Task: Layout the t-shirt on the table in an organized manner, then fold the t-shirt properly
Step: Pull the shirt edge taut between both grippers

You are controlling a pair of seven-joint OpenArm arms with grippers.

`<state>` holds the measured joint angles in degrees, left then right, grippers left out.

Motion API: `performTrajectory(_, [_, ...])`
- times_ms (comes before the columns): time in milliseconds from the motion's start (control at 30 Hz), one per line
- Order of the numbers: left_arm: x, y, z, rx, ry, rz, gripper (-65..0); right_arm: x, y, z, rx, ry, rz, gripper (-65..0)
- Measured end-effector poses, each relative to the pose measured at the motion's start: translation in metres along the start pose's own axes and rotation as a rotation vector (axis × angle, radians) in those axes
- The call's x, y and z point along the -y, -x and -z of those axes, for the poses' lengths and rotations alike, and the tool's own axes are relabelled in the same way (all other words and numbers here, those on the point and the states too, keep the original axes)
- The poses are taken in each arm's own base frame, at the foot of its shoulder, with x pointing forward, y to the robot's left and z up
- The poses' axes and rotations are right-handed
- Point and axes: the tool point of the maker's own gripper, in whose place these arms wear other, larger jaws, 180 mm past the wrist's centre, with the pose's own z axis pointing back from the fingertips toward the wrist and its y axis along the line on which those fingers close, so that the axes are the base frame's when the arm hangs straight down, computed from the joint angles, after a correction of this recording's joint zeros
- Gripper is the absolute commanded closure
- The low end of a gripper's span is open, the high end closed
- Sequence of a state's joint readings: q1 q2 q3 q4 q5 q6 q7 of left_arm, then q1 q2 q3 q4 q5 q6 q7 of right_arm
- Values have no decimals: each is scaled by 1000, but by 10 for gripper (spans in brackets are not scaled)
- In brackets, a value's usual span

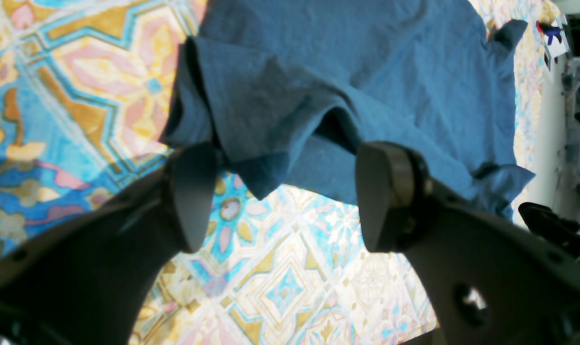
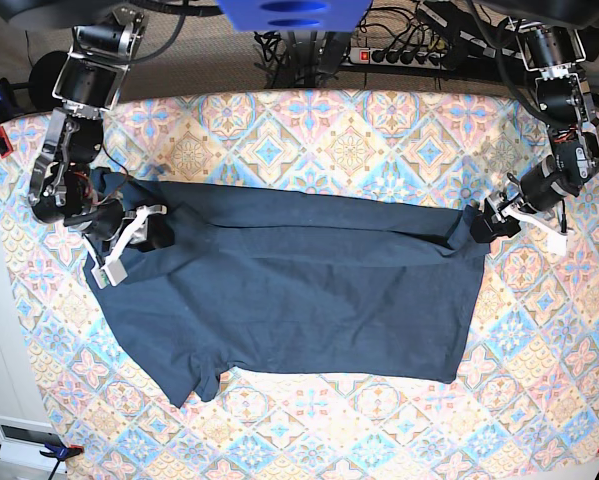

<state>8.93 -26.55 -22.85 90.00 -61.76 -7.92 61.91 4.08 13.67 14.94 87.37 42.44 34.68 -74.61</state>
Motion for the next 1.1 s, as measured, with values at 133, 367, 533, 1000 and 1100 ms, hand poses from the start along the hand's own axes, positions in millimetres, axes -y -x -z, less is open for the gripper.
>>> performTrajectory(133, [3,10,8,-44,-13,44,-446,-2,3,1,-1,-8,6,-213])
performTrajectory(367, [-20,27,16,-78,-117,66,-447,-8,22,-8,-40,13,-21,-213])
performTrajectory(533, [-34,37,25,-111,-131,5,-445,-17,-14,-19,70,11,-85,-213])
performTrajectory(1000, [5,45,65,-86,-27,-99,-444,-16,14,-22,3,30,-79,-213])
performTrajectory(1100, [5,43,69,-84,-20,-110,-443,-21,5,-26,33,31,-104,-213])
